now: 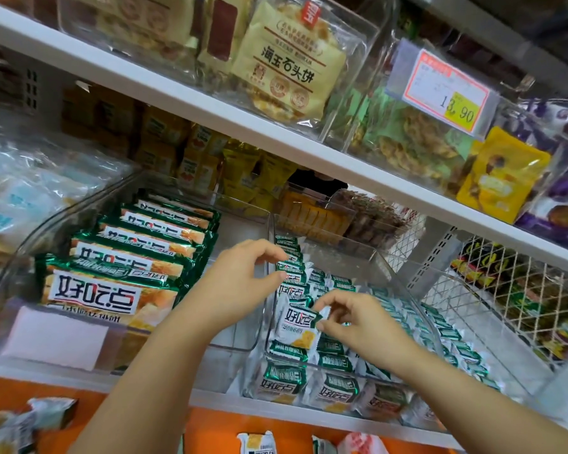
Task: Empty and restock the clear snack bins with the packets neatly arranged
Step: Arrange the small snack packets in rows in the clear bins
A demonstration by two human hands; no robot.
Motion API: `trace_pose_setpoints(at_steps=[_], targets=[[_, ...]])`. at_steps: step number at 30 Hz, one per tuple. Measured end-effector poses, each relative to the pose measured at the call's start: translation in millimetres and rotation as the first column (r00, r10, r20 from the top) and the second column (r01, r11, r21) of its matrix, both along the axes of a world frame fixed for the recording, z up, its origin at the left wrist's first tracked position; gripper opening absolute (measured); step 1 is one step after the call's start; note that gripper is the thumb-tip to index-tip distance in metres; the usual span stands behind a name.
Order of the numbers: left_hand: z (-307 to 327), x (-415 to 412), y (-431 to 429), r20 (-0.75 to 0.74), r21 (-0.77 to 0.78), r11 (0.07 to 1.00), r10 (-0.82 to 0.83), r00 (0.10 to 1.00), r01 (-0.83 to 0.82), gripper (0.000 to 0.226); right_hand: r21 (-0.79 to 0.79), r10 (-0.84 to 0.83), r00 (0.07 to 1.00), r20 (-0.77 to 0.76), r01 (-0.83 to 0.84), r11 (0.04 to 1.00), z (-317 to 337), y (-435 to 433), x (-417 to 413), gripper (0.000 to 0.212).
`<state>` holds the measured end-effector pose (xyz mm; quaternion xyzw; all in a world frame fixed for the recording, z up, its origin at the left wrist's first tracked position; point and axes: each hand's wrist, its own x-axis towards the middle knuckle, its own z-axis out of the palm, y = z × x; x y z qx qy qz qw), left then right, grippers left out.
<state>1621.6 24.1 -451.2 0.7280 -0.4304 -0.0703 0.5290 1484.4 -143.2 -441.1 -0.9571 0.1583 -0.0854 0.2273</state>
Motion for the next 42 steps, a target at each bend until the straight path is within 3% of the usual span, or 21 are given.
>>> trace_pose_setpoints(at_steps=[6, 9, 13, 16, 20, 25, 28, 31, 35, 39, 42], targets=[[-4, -2, -2, -0.005, 0.026, 1.0, -0.006, 1.0, 0.006, 0.018, -0.196, 0.017, 0.997, 0.078, -0.002, 0.981, 10, -1, -2, 0.031], [-4, -2, -3, -0.004, 0.015, 1.0, 0.006, 1.0, -0.005, 0.018, -0.174, 0.086, 0.994, -0.06, -0.095, 0.98, 4, 1, 2, 0.024], [-6, -1, -3, -0.004, 0.016, 1.0, 0.013, 1.0, -0.012, 0.018, -0.076, 0.099, 0.987, -0.13, -0.11, 0.991, 7, 4, 13, 0.056], [-6, -1, -3, -0.011, 0.01, 1.0, 0.006, 1.0, -0.006, 0.016, -0.073, 0.111, 0.975, -0.192, -0.127, 0.989, 11, 3, 15, 0.064], [-7, 1, -4, -0.009, 0.002, 1.0, 0.005, 1.0, -0.005, 0.016, -0.121, 0.157, 0.963, -0.217, -0.186, 0.975, 3, 4, 11, 0.06], [-6, -1, -3, -0.015, 0.008, 1.0, 0.006, 1.0, -0.006, 0.015, 0.014, 0.039, 0.999, 0.01, -0.039, 0.999, -6, 1, 10, 0.038], [-6, -1, -3, -0.018, 0.004, 1.0, 0.003, 1.0, -0.003, 0.013, 0.083, -0.045, 0.997, 0.068, 0.04, 0.996, -9, 7, 16, 0.041], [-6, 0, -5, -0.023, -0.01, 1.0, 0.01, 1.0, -0.01, 0.013, -0.023, 0.017, 0.999, 0.045, -0.016, 1.0, -21, 22, 22, 0.05], [-7, 0, -5, -0.029, -0.012, 1.0, 0.007, 1.0, -0.007, 0.012, -0.035, 0.05, 0.999, -0.009, -0.051, 0.998, -14, 19, 19, 0.054], [-9, 0, -6, -0.019, -0.009, 1.0, 0.011, 1.0, -0.011, 0.012, -0.061, 0.077, 0.994, 0.075, -0.072, 0.996, -10, 12, 16, 0.02], [-10, 0, -6, -0.014, -0.014, 1.0, 0.02, 1.0, -0.02, 0.014, -0.102, 0.09, 0.992, 0.091, -0.081, 0.992, -20, 15, 22, 0.014]])
